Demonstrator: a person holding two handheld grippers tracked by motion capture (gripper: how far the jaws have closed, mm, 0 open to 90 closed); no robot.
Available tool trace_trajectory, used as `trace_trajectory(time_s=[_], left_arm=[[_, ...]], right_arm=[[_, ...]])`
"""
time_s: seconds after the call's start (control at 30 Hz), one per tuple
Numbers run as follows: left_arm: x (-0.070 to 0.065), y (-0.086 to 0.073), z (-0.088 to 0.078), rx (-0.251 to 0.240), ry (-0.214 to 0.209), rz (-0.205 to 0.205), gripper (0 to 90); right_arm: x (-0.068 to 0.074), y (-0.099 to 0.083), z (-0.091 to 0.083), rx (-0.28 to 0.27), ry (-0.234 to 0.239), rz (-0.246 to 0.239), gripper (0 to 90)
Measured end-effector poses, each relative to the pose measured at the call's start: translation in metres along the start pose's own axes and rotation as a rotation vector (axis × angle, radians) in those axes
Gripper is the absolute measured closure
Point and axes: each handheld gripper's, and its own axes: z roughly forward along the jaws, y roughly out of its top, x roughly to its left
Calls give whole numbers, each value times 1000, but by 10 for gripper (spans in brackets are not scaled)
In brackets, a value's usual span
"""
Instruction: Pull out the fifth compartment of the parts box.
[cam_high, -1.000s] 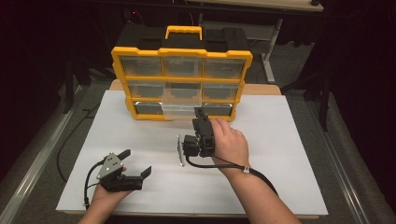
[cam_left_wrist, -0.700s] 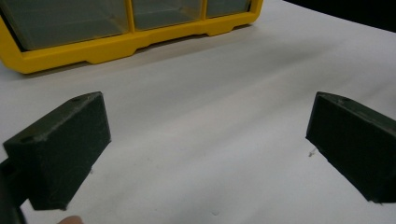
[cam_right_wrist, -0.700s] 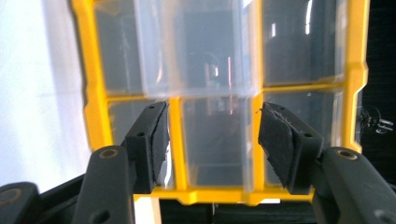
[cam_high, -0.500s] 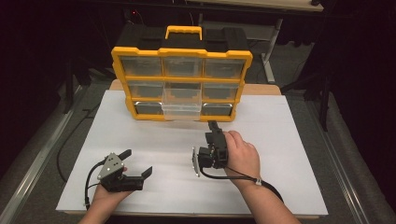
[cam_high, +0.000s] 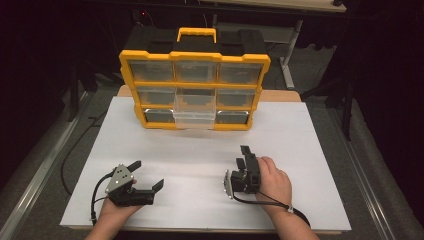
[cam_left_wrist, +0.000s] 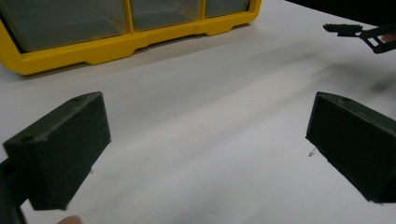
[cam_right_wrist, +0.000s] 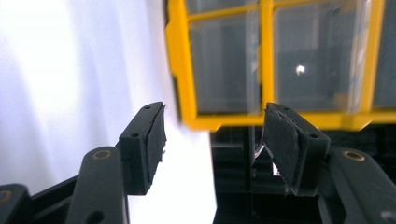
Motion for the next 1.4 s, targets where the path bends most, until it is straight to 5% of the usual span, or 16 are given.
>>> trace_trajectory(time_s=[0.47, 0.97, 1.1, 1.4], left_arm=[[-3, 1, 0, 6, 11, -2, 0], [-2, 0, 0, 12, 10, 0, 0], [-2, 0, -2, 10, 11, 3, 0], [-1, 1, -1, 2, 17, -8, 0]], right_arm=[[18, -70, -21, 99, 72, 58, 362], [11, -71, -23, 85, 70, -17, 13], [11, -73, -23, 74, 60, -39, 1], [9, -75, -24, 73, 74, 68, 1]])
